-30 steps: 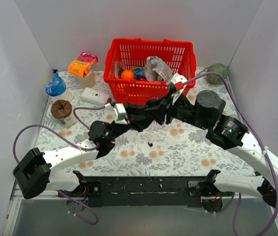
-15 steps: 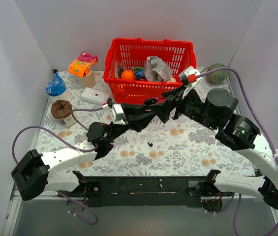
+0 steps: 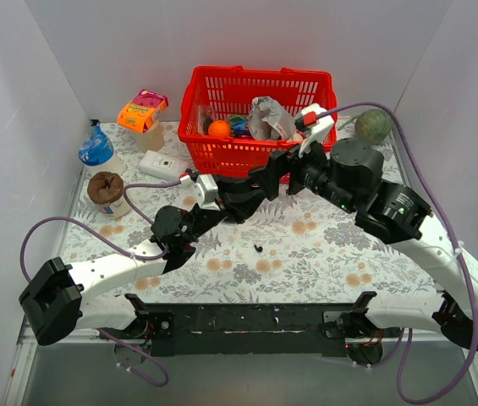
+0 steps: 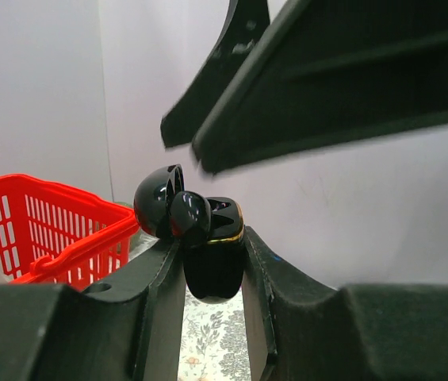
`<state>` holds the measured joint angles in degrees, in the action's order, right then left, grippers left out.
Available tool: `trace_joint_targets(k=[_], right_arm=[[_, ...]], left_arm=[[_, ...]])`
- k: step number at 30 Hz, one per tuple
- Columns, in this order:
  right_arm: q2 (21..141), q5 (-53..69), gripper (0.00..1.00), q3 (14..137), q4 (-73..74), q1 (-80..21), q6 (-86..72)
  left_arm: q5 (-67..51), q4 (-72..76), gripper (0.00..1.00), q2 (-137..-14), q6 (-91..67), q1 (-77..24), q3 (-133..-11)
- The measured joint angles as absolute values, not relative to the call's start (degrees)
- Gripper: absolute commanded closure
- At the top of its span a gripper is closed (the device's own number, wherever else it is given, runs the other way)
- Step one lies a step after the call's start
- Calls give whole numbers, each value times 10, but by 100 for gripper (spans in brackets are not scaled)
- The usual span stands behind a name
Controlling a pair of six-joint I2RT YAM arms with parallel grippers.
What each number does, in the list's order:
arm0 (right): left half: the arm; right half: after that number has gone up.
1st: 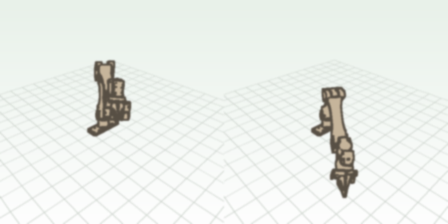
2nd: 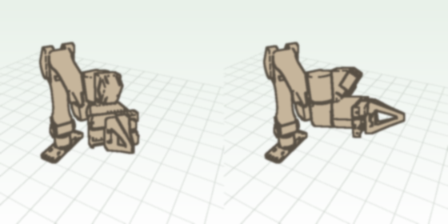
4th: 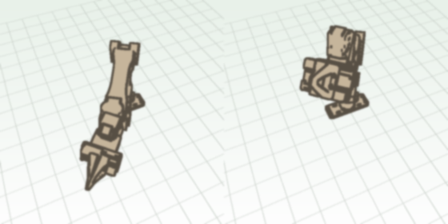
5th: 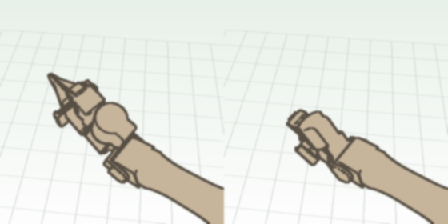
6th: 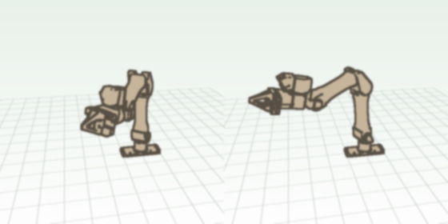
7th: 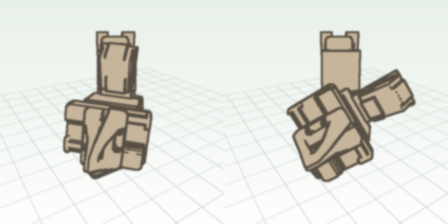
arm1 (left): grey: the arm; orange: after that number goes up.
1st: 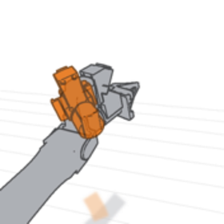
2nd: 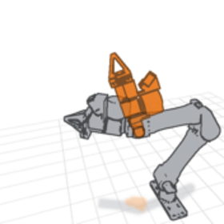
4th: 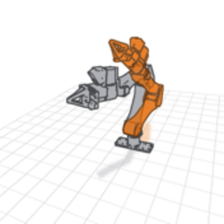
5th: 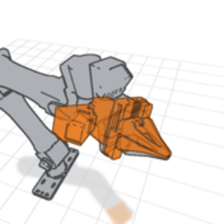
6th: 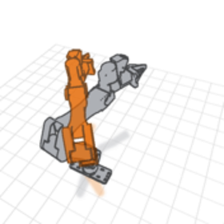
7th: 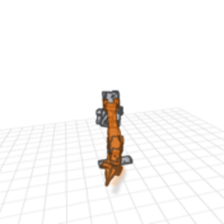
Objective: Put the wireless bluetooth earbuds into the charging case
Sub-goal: Place the earbud in the charging case.
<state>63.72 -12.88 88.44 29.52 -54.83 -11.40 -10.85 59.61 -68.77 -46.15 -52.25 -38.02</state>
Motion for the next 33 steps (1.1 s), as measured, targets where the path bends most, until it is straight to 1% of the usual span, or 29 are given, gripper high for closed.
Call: trace_joint_targets(k=[8,24,33], right_arm=[[683,-157,2,909,333,-549,-129],[711,-176,2,922,338,-549,-136],[705,-176,2,922,348,-549,-135]], left_arm=[[-91,569,100,-693,-442,-522,-391],[-91,565,100,-698,-434,-522,-391],[-91,561,100,-699,-432,-523,-391]])
